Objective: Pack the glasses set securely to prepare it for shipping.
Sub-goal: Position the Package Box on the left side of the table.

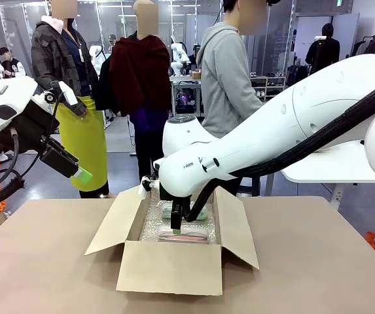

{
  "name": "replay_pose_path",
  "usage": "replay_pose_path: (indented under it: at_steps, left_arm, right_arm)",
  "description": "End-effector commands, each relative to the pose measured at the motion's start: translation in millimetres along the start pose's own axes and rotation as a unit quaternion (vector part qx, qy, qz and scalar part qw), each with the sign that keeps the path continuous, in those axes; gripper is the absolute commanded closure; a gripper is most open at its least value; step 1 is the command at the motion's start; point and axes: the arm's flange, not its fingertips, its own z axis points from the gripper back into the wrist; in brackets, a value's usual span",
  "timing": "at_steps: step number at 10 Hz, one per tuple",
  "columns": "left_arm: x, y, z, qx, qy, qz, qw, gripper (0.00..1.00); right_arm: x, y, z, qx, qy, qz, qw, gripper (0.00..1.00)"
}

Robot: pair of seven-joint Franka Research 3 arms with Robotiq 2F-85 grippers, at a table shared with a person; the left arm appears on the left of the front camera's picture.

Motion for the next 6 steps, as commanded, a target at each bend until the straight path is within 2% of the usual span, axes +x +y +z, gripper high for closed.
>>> replay_pose_path:
  at_steps: [1,2,4,6]
  left_arm:
    - [0.4,0.9,1.5,0.002,-0.005,-0.001,1.000,0.00]
    - [0.4,0.9,1.5,0.002,-0.005,-0.001,1.000,0.00]
    - [0.4,0.9,1.5,0.002,-0.005,-0.001,1.000,0.00]
    - [0.4,0.9,1.5,0.002,-0.005,-0.001,1.000,0.00]
  right_arm:
    - [-8.1,-4.2,19.2,0.008,-0.028,-0.007,1.000,0.00]
    - [-19.7,-6.4,42.0,0.007,-0.035,-0.014,0.999,0.00]
    - [-37.5,-5.6,79.0,-0.010,-0.011,-0.011,1.000,0.00]
    - [-71.6,-3.5,116.9,-0.017,-0.045,-0.048,0.998,0.00]
